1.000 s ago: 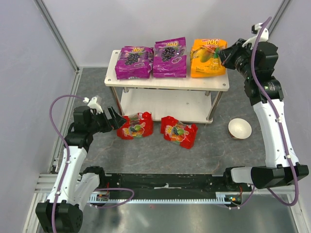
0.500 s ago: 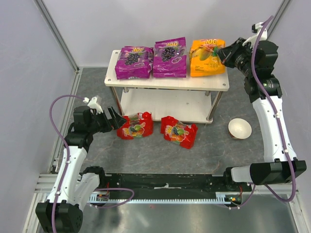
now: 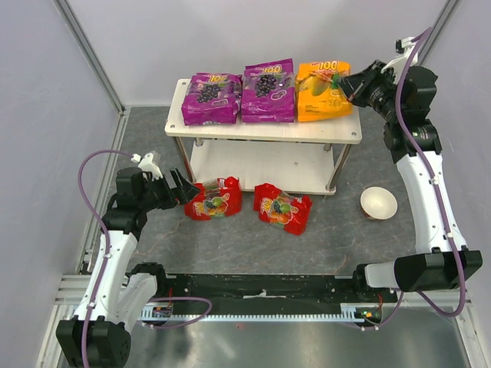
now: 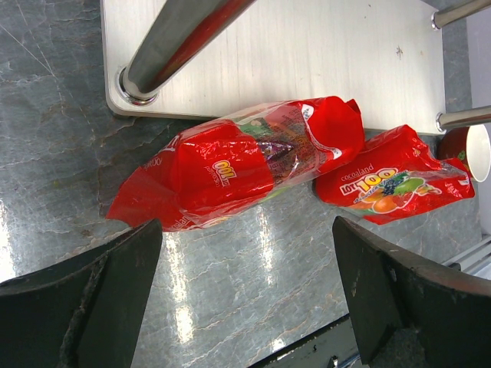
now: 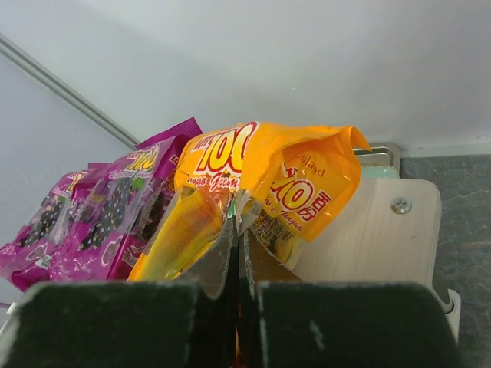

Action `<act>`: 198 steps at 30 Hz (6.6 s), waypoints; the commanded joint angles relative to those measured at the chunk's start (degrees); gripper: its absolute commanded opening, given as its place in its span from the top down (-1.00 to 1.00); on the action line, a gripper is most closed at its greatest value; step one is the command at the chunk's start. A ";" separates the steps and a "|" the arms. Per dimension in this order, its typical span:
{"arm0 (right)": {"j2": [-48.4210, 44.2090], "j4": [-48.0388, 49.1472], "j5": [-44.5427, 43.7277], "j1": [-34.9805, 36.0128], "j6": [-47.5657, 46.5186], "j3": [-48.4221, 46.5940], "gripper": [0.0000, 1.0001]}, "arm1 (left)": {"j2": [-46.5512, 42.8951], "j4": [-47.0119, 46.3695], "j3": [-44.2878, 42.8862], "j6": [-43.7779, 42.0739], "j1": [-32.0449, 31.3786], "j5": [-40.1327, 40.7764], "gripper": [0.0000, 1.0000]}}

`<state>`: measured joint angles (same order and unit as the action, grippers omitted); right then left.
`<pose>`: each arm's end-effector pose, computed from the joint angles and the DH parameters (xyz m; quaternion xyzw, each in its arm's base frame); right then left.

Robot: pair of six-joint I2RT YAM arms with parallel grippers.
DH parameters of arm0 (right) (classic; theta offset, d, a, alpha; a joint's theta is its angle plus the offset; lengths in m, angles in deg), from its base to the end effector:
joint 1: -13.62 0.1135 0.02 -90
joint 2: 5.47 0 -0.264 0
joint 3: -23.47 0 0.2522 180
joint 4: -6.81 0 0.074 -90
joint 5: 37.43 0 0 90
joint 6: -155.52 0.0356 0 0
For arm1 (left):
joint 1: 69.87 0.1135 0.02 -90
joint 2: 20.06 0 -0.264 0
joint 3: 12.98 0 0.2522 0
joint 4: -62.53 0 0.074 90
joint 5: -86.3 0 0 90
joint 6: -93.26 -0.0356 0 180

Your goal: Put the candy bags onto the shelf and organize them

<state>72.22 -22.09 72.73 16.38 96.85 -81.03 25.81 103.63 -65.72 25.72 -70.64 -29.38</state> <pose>0.2952 0.0265 0.4813 0.0572 0.7168 0.3208 0.6164 0.1741 -0.0178 0.2735 -0.0601 0.8660 -0.2842 0.4071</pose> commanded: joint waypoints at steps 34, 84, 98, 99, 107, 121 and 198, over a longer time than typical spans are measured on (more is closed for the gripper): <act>-20.73 -4.11 -14.37 -0.13 -14.09 5.56 -0.96 | -0.43 -1.67 -0.04 0.04 -0.10 -1.22 -0.98; -39.11 -17.92 -1.26 25.52 -21.93 39.76 -0.96 | -0.60 -1.84 0.40 0.48 -0.10 -0.87 -0.99; -19.79 -6.15 -25.23 57.96 -22.89 39.15 -0.96 | -0.25 -1.76 0.31 0.48 -0.19 -0.96 -0.99; -18.12 -2.91 -26.57 59.27 -22.72 39.06 -0.96 | -0.34 -1.76 0.31 0.48 -0.19 -0.87 -0.99; -0.80 7.84 -26.05 59.55 -29.12 31.78 -0.96 | -3.15 -1.40 0.22 0.57 -0.19 1.24 -0.99; 12.91 16.54 -16.74 59.55 -60.94 25.09 -0.96 | -4.29 -0.79 -0.13 0.92 0.07 3.61 -0.99; 37.18 -10.09 -7.07 50.85 -62.37 4.78 0.63 | -4.56 0.88 -0.92 1.18 0.69 6.42 -0.99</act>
<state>108.91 -26.57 67.05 67.51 30.37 -78.02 21.64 106.18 -65.72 25.78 -70.21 -22.03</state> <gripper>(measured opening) 0.271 0.993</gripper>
